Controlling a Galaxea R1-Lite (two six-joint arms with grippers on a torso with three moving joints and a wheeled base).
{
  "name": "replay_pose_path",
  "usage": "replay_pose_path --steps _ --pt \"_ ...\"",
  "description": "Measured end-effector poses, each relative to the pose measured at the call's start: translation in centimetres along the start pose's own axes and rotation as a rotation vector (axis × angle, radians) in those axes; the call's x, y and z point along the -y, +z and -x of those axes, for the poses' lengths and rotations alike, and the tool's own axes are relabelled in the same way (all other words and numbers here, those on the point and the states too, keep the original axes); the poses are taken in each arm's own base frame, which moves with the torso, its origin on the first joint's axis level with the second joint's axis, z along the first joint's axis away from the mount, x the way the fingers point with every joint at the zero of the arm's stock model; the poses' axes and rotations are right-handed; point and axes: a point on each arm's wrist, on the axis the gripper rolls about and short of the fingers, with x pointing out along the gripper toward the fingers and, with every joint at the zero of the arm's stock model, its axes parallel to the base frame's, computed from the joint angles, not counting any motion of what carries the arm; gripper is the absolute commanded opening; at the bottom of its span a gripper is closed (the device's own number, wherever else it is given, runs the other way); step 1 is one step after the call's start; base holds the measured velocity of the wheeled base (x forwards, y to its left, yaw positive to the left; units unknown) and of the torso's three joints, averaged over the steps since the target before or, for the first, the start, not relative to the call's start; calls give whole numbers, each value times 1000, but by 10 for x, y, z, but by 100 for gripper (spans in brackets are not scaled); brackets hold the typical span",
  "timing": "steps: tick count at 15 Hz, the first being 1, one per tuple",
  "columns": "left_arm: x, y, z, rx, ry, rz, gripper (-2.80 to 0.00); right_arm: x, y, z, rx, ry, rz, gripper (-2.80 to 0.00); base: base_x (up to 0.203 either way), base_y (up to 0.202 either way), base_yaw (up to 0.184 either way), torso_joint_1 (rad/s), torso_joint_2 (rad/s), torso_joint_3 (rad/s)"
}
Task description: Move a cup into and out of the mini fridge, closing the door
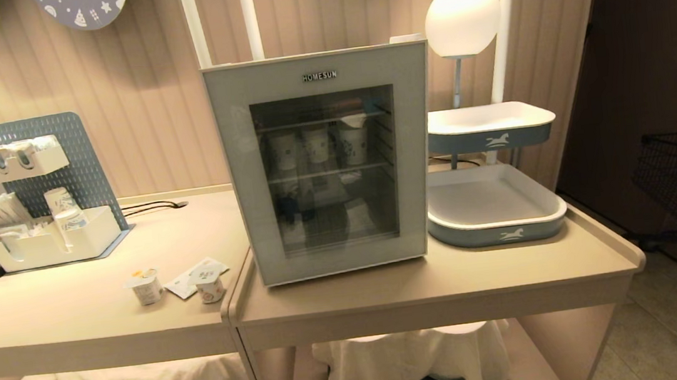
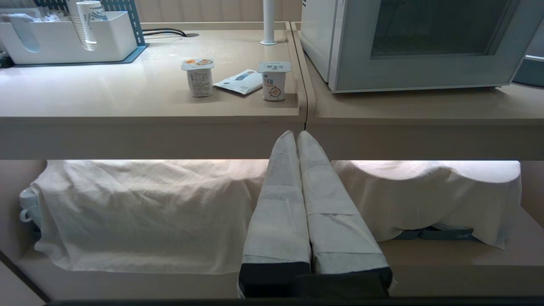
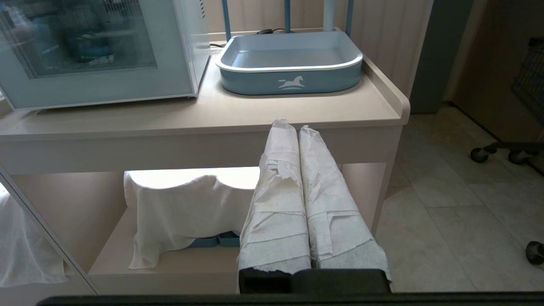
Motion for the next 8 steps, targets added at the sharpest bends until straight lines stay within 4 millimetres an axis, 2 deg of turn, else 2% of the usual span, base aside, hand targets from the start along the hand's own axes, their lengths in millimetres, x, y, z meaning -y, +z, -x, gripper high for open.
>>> replay_pose_path --steps 8 --pt "0 0 0 0 0 0 -280 0 0 0 -2 -2 -4 -280 0 0 0 0 0 0"
